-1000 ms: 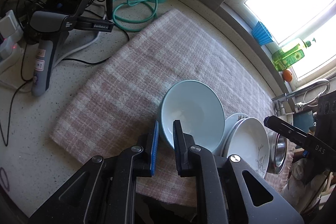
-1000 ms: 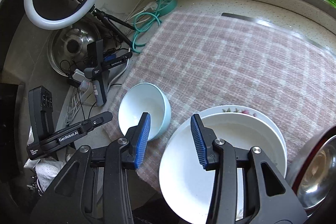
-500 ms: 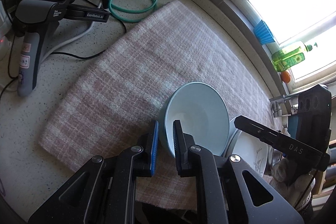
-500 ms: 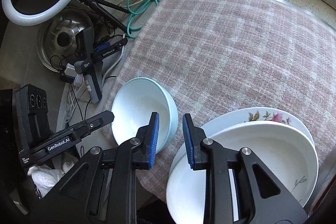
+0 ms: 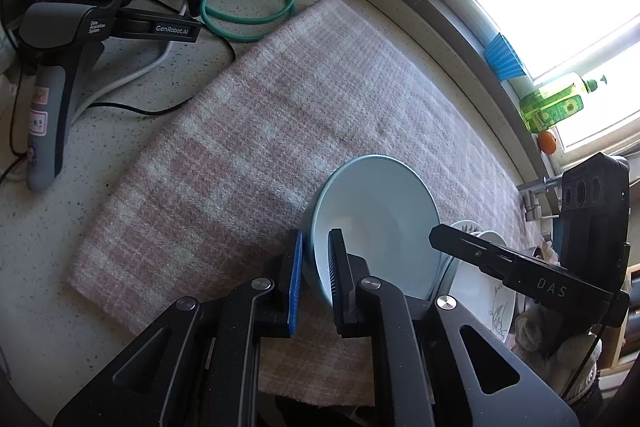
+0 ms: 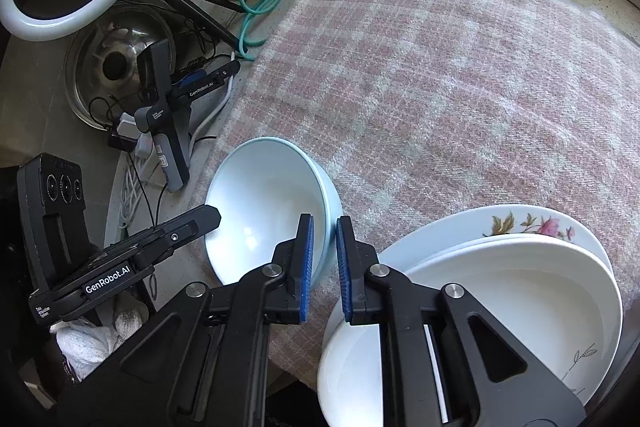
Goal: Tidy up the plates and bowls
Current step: 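Carry the pale blue bowl with the right gripper into the nested steel bowls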
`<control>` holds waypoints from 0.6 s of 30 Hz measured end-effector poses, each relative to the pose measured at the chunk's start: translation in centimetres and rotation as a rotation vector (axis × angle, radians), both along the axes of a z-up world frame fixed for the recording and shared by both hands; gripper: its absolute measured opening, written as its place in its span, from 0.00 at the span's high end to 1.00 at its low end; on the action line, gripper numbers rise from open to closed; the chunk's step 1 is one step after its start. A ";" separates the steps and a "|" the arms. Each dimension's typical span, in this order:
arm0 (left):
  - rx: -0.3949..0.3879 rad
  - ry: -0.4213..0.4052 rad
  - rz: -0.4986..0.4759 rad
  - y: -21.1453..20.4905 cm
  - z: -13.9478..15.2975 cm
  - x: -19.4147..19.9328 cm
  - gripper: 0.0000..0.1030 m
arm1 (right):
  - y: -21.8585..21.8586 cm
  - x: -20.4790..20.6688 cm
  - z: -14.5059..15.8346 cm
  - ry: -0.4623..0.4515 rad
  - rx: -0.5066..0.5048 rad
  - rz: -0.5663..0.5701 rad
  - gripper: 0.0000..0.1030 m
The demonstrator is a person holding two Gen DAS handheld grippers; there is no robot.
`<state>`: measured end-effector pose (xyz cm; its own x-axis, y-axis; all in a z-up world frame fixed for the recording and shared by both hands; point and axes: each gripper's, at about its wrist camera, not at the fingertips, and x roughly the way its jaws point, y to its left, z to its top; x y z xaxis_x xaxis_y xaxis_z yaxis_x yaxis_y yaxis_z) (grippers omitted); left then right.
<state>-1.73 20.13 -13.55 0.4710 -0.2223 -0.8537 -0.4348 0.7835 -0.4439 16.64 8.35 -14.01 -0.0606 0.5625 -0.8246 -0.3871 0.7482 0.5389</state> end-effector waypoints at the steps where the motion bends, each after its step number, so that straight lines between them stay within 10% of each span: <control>1: 0.001 0.000 0.000 0.0 0.0 0.0 0.89 | 0.0 0.0 0.0 0.000 0.000 -0.001 0.90; 18: 0.027 -0.079 -0.052 -2.4 4.0 0.7 0.89 | -3.6 -0.8 3.7 -0.059 0.032 -0.051 0.91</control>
<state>-1.02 17.71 -9.58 0.5253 -0.2253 -0.8206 -0.3577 0.8165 -0.4532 15.86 4.71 -10.34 0.0172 0.5895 -0.8076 -0.3809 0.7507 0.5398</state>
